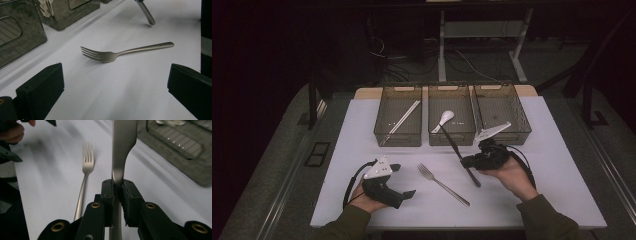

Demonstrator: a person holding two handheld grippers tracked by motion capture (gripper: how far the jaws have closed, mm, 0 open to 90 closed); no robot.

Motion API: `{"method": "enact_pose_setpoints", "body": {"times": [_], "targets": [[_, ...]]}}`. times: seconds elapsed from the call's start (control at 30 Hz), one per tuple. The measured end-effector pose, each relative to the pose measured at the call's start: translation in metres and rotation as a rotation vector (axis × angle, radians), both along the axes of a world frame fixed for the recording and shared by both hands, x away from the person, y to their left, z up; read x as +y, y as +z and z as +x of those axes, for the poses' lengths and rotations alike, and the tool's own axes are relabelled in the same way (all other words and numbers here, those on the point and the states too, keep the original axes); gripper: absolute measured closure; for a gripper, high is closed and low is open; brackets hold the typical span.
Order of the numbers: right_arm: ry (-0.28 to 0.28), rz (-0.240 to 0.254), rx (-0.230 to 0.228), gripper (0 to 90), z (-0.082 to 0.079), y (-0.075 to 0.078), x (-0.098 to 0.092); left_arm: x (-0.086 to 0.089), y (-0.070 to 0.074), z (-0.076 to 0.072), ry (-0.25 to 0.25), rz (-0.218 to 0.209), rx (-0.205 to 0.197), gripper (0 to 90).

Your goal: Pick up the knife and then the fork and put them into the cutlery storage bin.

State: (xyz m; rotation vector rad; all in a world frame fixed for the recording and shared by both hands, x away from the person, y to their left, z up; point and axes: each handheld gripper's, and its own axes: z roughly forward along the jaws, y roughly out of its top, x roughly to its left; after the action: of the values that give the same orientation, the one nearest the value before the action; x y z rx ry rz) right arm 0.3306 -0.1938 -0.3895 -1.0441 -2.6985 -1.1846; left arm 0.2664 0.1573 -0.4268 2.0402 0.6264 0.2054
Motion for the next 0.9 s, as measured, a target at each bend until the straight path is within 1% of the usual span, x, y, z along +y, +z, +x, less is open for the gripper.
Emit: {"method": "enact_pose_setpoints", "body": {"times": [0.1, 0.17, 0.33, 0.43, 0.47, 0.57, 0.7, 0.9], "targets": [[-0.017, 0.008, -0.001, 80.2, 0.002, 0.000, -0.005, 0.000, 0.000, 0.000, 0.000, 0.000, 0.000, 0.0], [-0.025, 0.012, -0.011, 80.2, 0.003, 0.002, -0.008, 0.000, 0.000, 0.000, -0.001, 0.002, -0.001, 0.0], [-0.037, 0.032, -0.029, 80.2, 0.004, 0.008, -0.014, 0.001, 0.000, 0.000, -0.002, 0.003, 0.000, 0.0], [-0.055, 0.039, -0.045, 80.2, 0.006, 0.014, -0.021, 0.001, 0.000, 0.000, -0.002, 0.003, -0.002, 0.0], [-0.061, 0.038, -0.048, 80.2, 0.006, 0.017, -0.024, 0.001, 0.000, 0.000, -0.003, 0.003, -0.002, 0.0], [-0.092, 0.045, -0.076, 80.2, 0.009, 0.029, -0.034, 0.001, 0.000, 0.001, -0.003, 0.002, 0.000, 0.0], [-0.142, 0.061, -0.106, 80.2, 0.018, 0.043, -0.050, 0.001, -0.001, 0.002, 0.000, 0.002, 0.002, 0.0], [-0.201, 0.033, -0.136, 80.2, 0.040, 0.062, -0.067, 0.002, -0.001, 0.002, 0.001, 0.001, 0.003, 0.0]]}}
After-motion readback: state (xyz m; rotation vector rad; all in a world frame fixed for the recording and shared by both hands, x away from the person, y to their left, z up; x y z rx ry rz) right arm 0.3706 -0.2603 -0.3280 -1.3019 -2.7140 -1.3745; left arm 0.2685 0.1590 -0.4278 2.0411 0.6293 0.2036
